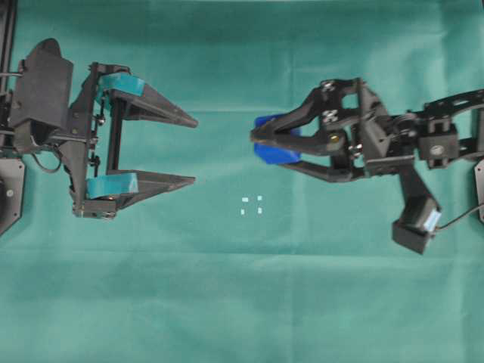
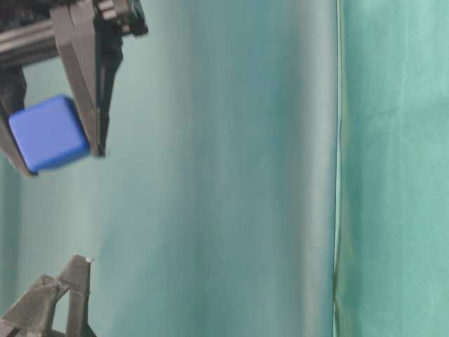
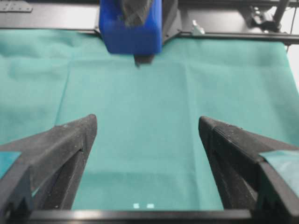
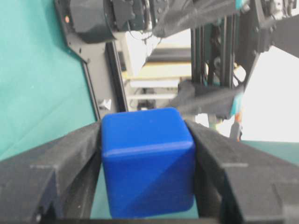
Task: Handover the blue block to the right arm after grasping it with the left arm, then place it in the designated position.
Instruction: 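Open the left gripper and pull the cube away with the right gripper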
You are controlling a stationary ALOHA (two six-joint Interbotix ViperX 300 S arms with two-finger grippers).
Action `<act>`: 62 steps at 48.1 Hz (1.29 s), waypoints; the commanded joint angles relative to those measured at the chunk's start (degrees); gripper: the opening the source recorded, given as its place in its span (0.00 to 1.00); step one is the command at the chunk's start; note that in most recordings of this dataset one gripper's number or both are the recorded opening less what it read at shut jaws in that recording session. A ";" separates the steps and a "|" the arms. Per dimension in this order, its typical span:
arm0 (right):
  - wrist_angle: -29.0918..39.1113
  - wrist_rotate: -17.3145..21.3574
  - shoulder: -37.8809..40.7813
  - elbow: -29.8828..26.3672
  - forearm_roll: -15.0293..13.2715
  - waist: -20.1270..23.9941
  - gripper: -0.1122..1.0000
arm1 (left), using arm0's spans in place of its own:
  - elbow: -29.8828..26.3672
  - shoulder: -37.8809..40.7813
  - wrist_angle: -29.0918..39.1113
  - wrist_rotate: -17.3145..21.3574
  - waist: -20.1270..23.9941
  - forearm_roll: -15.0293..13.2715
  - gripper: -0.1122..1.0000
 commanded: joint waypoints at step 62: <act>5.19 47.64 -1.05 -1.23 23.55 1.14 0.60 | -1.14 0.09 -0.26 0.18 0.00 0.00 1.00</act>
